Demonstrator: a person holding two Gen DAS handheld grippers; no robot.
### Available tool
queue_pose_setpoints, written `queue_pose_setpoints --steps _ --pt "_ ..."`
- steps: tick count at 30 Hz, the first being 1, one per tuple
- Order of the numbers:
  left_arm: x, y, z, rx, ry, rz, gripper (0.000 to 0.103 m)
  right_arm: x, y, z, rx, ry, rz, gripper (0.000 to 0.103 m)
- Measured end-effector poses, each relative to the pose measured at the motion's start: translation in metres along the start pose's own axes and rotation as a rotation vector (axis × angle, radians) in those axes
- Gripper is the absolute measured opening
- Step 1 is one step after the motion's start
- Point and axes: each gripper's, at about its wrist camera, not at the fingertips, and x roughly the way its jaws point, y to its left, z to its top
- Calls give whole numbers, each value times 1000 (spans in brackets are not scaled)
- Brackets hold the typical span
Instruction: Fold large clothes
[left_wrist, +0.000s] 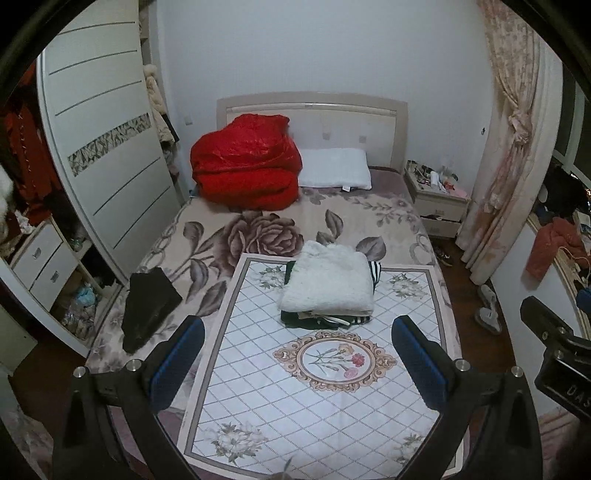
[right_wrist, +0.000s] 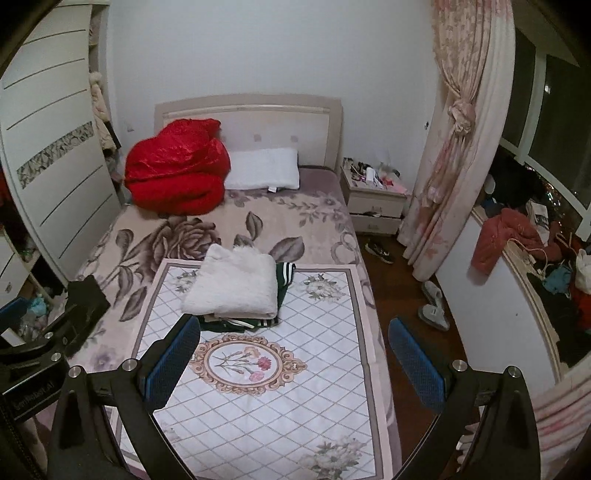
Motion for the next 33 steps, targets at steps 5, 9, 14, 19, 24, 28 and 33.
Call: queue_pose_setpoints --steps 5,9,14,19,24,28,33 --pt "-25 1 -8 -5 -26 -1 103 -35 -7 -8 -9 -27 20 103" --pt "-39 2 -14 -7 -43 1 103 -52 -11 -12 -13 -42 26 103" --pt "-51 1 -19 -1 -63 7 103 -63 -17 -16 -10 -59 30 103" --pt "-55 2 -22 2 -70 11 103 -66 -21 -13 -3 -69 41 103" --pt "-63 2 -23 6 -93 15 103 -67 -22 -14 5 -64 71 103" --pt "-68 5 -22 0 -105 16 103 -68 -21 -17 5 -64 70 103" --pt "-70 5 -22 0 -109 14 103 -70 -20 -16 4 -74 68 103"
